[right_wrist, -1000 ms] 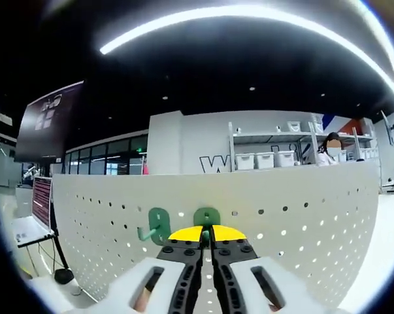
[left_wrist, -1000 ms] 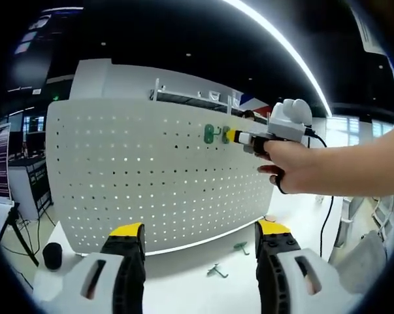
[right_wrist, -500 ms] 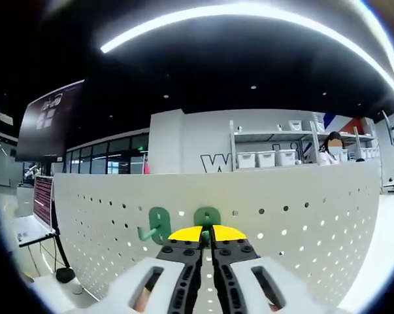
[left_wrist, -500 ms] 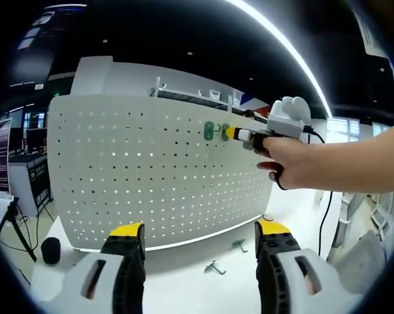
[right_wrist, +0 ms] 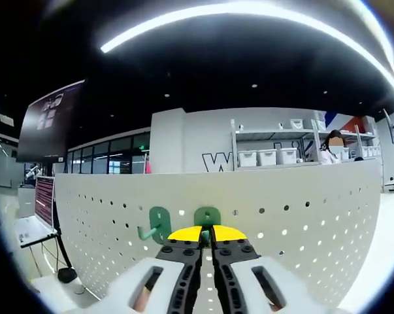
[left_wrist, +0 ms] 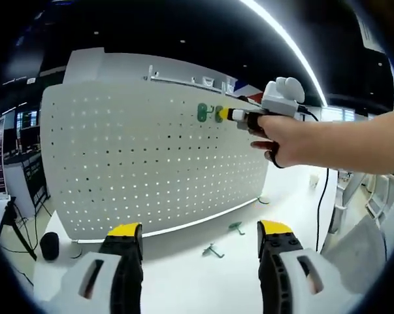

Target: Insert the hook assembly into the mounting plate slot until the hook locks in place.

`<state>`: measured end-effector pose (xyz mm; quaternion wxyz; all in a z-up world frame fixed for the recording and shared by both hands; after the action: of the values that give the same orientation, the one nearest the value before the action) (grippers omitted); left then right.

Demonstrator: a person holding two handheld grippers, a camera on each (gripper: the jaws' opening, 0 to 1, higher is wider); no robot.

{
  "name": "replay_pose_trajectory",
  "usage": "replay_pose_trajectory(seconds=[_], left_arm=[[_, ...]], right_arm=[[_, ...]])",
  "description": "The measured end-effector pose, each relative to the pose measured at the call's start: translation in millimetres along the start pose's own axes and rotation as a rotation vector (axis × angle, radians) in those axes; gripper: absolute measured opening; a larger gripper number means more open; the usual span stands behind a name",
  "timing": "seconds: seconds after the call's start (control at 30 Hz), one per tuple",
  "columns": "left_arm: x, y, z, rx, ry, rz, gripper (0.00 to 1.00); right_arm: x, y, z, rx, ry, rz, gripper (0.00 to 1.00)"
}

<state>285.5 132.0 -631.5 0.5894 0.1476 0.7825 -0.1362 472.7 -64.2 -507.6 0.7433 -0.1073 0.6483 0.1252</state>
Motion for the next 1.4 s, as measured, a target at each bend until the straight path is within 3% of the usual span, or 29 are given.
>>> replay_pose_trajectory(seconds=[0.47,0.97,1.13,1.4], left_arm=[[29.5,3.3,-9,0.024,0.084,0.025,0.74],[31.3,1.2,-9,0.031,0.088,0.015,0.74],[31.3,1.2,-9,0.033,0.088,0.012,0.74],[32.2,-0.4,-7,0.039,0.096,0.018,0.74]], right_arm=[[-0.4,-1,1,0.0,0.011,-0.012,0.03],[-0.2,-1,1,-0.001,0.014,-0.018,0.03],[2.1,2,-1,-0.019,0.021,0.0,0.07],[16.9,1,-8,-0.045,0.069,0.057,0.28]])
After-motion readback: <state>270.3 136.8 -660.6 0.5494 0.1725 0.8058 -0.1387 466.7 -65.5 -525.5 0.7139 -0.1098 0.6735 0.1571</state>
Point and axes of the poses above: the point that each gripper's makers call its tool centre point, and the gripper's own axes: z roughly forward along the fingers, y roughly to its left, x roughly out of its underside, the point moved 3 cm from there along -z, roughly backward along the fingers, and after that the axes turned 9 degrees about -x, right-handed, at the moved point
